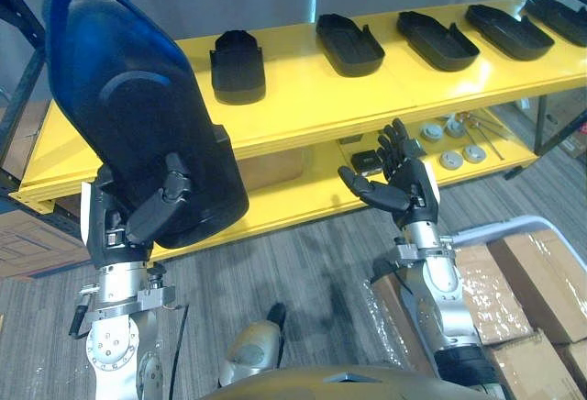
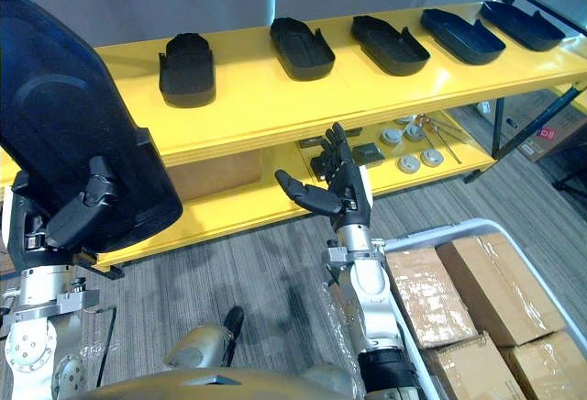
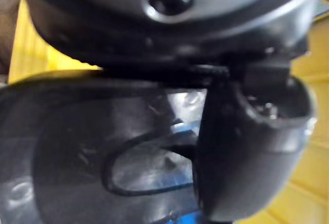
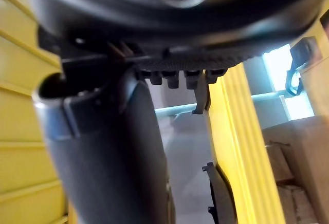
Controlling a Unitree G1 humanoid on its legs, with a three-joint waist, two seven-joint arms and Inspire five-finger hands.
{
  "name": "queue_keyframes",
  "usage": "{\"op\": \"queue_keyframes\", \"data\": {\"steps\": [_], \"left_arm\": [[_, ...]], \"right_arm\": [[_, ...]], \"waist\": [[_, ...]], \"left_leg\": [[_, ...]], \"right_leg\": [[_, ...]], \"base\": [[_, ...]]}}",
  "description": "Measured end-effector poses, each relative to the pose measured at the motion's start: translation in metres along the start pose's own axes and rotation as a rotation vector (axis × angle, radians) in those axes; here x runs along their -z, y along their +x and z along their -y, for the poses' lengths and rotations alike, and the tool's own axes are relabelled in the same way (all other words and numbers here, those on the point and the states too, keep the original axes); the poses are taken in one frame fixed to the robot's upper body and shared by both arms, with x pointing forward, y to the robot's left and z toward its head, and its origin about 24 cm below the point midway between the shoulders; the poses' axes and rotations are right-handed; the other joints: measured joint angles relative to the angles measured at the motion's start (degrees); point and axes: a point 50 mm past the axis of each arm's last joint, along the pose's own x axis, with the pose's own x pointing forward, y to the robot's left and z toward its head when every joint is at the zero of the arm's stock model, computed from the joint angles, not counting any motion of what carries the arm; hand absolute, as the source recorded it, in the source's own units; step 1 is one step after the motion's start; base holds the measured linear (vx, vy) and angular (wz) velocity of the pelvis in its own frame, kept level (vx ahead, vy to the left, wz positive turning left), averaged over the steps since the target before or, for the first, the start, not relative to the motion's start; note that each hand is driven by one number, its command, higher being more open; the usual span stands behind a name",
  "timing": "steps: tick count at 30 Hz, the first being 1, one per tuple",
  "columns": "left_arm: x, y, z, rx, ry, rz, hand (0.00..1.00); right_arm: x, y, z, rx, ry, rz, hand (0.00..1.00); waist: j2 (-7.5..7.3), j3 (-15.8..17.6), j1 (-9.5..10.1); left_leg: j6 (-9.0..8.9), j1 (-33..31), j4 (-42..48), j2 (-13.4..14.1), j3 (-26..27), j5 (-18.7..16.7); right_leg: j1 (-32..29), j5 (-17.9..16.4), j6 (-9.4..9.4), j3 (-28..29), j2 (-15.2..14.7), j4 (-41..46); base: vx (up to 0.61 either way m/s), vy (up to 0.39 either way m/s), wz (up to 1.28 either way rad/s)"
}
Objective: Walk over and take three plastic housings, then place them on the shelf
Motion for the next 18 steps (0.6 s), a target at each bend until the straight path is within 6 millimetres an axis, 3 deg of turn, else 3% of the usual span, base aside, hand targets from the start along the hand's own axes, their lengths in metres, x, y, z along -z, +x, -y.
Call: {"op": "queue_keyframes", "data": {"steps": [1,2,4,5,6,7,8,10,12,18], "left_arm": [[0.001,0.004,0.003,-0.012,-0.032,0.003,0.00],[0.001,0.007,0.006,-0.011,-0.060,0.011,0.00],[0.002,0.014,0.017,-0.005,-0.113,0.030,0.00],[0.003,0.015,0.024,0.012,-0.132,0.027,0.00],[0.004,0.015,0.027,0.026,-0.138,0.021,0.00],[0.006,0.012,0.031,0.051,-0.141,0.006,0.00],[0.007,0.008,0.031,0.064,-0.142,-0.008,0.00],[0.011,0.000,0.033,0.073,-0.155,-0.043,0.00],[0.012,-0.005,0.031,0.080,-0.153,-0.058,0.00],[0.007,-0.003,0.031,0.072,-0.191,-0.037,0.00]], "right_arm": [[-0.001,0.000,0.000,-0.003,-0.002,0.002,1.00],[-0.002,0.000,0.000,-0.005,-0.003,0.007,1.00],[-0.014,-0.001,-0.001,-0.005,-0.005,0.057,1.00],[-0.025,-0.004,-0.001,-0.009,-0.008,0.100,1.00],[-0.031,-0.006,-0.002,-0.014,-0.010,0.124,1.00],[-0.041,-0.012,-0.003,-0.024,-0.016,0.171,1.00],[-0.048,-0.013,-0.004,-0.033,-0.022,0.209,1.00],[-0.060,-0.013,-0.002,-0.024,-0.052,0.270,1.00],[-0.067,-0.011,0.004,0.031,-0.118,0.314,1.00],[-0.101,-0.004,0.000,-0.014,-0.142,0.507,1.00]], "waist": [[0.97,0.54,-0.21],[1.54,0.88,-0.50],[1.73,1.00,-1.70],[1.74,0.97,-2.71],[1.72,0.94,-3.22],[0.03,0.02,-3.72],[-1.61,-0.95,-3.95],[0.13,-1.75,-3.82],[2.53,-2.65,-2.51],[3.67,-3.35,-2.03]], "left_leg": [[0.45,1.50,-0.11,0.60,-1.57,-0.70],[0.61,2.33,-0.16,0.80,-2.40,-1.21],[0.58,2.56,0.71,0.42,-5.24,-2.77],[0.24,2.13,2.25,0.04,-7.15,-3.85],[-0.01,1.98,3.07,-0.58,-8.34,-4.52],[-0.34,2.13,3.62,-2.49,-9.34,-5.68],[-0.87,2.24,4.03,-3.71,-8.34,-6.49],[-2.93,2.25,6.52,-1.00,-4.33,-8.18],[-4.09,2.12,9.08,2.42,-0.38,-9.69],[-4.22,2.04,9.04,4.26,1.50,-9.72]], "right_leg": [[-1.80,-3.87,-0.82,0.96,4.32,-1.88],[-3.57,-5.10,-1.62,1.78,7.54,-5.03],[-7.82,-4.97,-2.08,6.82,14.30,-15.42],[-8.86,-4.21,-0.90,9.99,16.98,-20.90],[-8.90,-3.79,-0.29,11.14,17.62,-23.47],[-8.70,-3.94,-0.56,12.62,16.85,-26.69],[-8.20,-1.82,-1.04,12.99,15.22,-27.82],[-5.92,1.07,-1.75,9.43,14.81,-27.69],[-2.80,0.80,-3.32,5.24,16.12,-28.08],[0.26,0.17,-4.36,1.92,17.19,-30.87]], "base": [[0.23,0.060,0.33],[0.24,0.036,0.49],[0.22,-0.080,0.85],[0.18,-0.133,1.12],[0.19,-0.176,1.33],[0.23,-0.244,1.24],[0.27,-0.277,1.32],[0.26,-0.228,0.90],[0.32,-0.216,0.65],[0.17,-0.075,0.29]]}}
